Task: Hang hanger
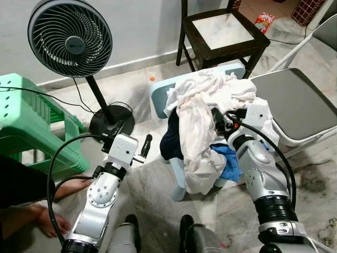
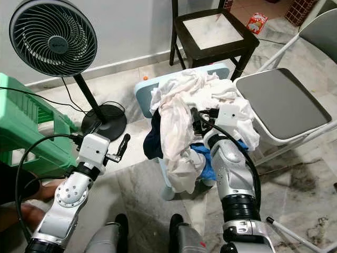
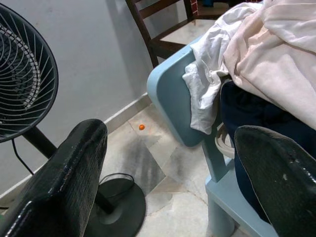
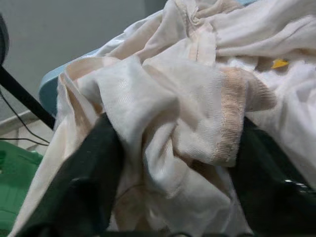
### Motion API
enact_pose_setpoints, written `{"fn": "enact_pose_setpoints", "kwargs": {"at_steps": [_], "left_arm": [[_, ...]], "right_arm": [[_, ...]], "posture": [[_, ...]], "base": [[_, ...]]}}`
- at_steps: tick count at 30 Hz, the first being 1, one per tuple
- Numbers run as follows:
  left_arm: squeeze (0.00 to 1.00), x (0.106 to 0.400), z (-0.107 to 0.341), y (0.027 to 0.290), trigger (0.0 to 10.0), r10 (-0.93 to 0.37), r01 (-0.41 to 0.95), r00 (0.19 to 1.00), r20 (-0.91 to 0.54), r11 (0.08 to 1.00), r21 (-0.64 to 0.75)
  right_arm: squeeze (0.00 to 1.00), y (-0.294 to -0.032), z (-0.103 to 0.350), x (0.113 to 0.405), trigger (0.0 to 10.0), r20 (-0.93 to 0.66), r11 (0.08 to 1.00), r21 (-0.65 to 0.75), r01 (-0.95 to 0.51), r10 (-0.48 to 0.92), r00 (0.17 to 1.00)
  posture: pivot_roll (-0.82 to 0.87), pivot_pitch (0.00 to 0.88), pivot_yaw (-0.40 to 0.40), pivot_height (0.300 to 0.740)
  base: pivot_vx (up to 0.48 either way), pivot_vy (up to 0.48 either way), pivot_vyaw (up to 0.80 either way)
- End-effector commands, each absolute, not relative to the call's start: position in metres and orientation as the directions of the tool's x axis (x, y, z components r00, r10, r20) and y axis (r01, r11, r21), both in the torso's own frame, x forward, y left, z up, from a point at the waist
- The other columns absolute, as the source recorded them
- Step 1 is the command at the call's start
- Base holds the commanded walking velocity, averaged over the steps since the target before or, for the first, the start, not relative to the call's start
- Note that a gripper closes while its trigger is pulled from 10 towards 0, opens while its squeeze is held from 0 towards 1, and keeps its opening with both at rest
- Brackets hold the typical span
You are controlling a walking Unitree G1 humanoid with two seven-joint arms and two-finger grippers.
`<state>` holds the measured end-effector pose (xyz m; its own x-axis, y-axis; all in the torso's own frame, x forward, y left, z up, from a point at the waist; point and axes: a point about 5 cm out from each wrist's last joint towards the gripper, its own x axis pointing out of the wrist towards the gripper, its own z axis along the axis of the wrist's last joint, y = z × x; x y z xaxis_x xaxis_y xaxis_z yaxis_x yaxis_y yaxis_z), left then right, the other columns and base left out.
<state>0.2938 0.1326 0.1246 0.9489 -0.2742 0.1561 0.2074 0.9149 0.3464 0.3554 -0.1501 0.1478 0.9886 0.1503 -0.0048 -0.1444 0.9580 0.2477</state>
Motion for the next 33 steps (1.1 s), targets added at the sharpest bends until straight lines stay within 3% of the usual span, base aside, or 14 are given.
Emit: {"fn": "enact_pose_setpoints", "kwargs": {"at_steps": [1,4,11,12,14,15,16,17,18,20,21,22,27,33], "left_arm": [[0.00,0.292,0.125,0.135,10.0,-0.257,0.192,0.954,0.156,0.920,0.342],[0.00,0.297,0.129,0.138,10.0,-0.247,0.178,0.954,0.167,0.921,0.346],[0.00,0.299,0.129,0.138,10.0,-0.247,0.177,0.954,0.168,0.920,0.349],[0.00,0.299,0.130,0.137,10.0,-0.249,0.179,0.954,0.168,0.920,0.348],[0.00,0.299,0.130,0.136,10.0,-0.250,0.180,0.953,0.169,0.920,0.347],[0.00,0.299,0.130,0.134,10.0,-0.254,0.184,0.952,0.170,0.920,0.345],[0.00,0.299,0.130,0.133,10.0,-0.255,0.185,0.952,0.171,0.921,0.344],[0.00,0.299,0.130,0.132,10.0,-0.258,0.188,0.951,0.171,0.920,0.345],[0.00,0.300,0.130,0.132,10.0,-0.261,0.190,0.950,0.172,0.919,0.346],[0.00,0.300,0.130,0.132,10.0,-0.264,0.192,0.949,0.172,0.918,0.348],[0.00,0.301,0.131,0.132,10.0,-0.264,0.191,0.949,0.172,0.917,0.350],[0.00,0.303,0.132,0.133,10.0,-0.262,0.189,0.950,0.172,0.916,0.354],[0.00,0.306,0.134,0.134,10.0,-0.258,0.183,0.950,0.176,0.916,0.357],[0.00,0.307,0.135,0.135,10.0,-0.250,0.174,0.950,0.187,0.922,0.346]], "right_arm": [[0.00,-0.139,0.137,0.345,0.0,-0.025,0.937,0.276,-0.213,0.229,0.973],[0.00,-0.135,0.143,0.338,0.0,0.063,0.896,0.315,-0.312,0.308,0.949],[0.00,-0.135,0.152,0.335,0.0,0.125,0.872,0.319,-0.370,0.348,0.929],[0.00,-0.135,0.152,0.334,1.7,0.131,0.872,0.317,-0.374,0.351,0.927],[0.00,-0.135,0.153,0.334,1.7,0.139,0.868,0.317,-0.382,0.356,0.924],[0.00,-0.133,0.156,0.331,0.0,0.164,0.849,0.327,-0.416,0.383,0.909],[0.00,-0.131,0.156,0.329,0.0,0.171,0.840,0.330,-0.431,0.396,0.902],[0.00,-0.127,0.157,0.327,7.6,0.181,0.821,0.335,-0.463,0.426,0.886],[0.00,-0.123,0.157,0.324,8.1,0.190,0.797,0.342,-0.498,0.461,0.867],[0.00,-0.120,0.157,0.322,8.1,0.195,0.781,0.346,-0.520,0.483,0.854],[0.00,-0.115,0.153,0.319,10.0,0.170,0.775,0.320,-0.545,0.519,0.838],[1.00,-0.116,0.149,0.319,10.0,0.141,0.790,0.293,-0.539,0.521,0.842],[1.00,-0.124,0.145,0.322,10.0,0.120,0.847,0.229,-0.480,0.465,0.877],[1.00,-0.160,0.151,0.330,10.0,0.130,0.963,0.121,-0.239,0.224,0.966]], "posture": [[0.22,0.332,-0.035,0.740],[0.22,0.331,-0.035,0.740],[0.21,0.328,-0.033,0.740],[0.20,0.327,-0.033,0.740],[0.20,0.327,-0.033,0.740],[0.20,0.326,-0.032,0.740],[0.20,0.326,-0.033,0.740],[0.20,0.327,-0.033,0.740],[0.20,0.327,-0.034,0.740],[0.20,0.327,-0.034,0.740],[0.20,0.327,-0.034,0.740],[0.20,0.326,-0.033,0.740],[0.20,0.325,-0.034,0.740],[0.20,0.321,-0.032,0.740]], "base": [[0.000,0.000,0.00],[0.000,0.000,0.00],[0.000,0.000,0.00],[0.000,0.000,0.00],[0.000,0.000,0.00],[0.000,0.000,0.00],[0.000,0.000,0.00],[0.000,0.000,0.00],[0.000,0.000,0.00],[0.000,0.000,0.00],[0.000,0.000,0.00],[0.000,0.000,0.00],[0.000,0.000,0.00],[0.000,0.000,0.00]]}}
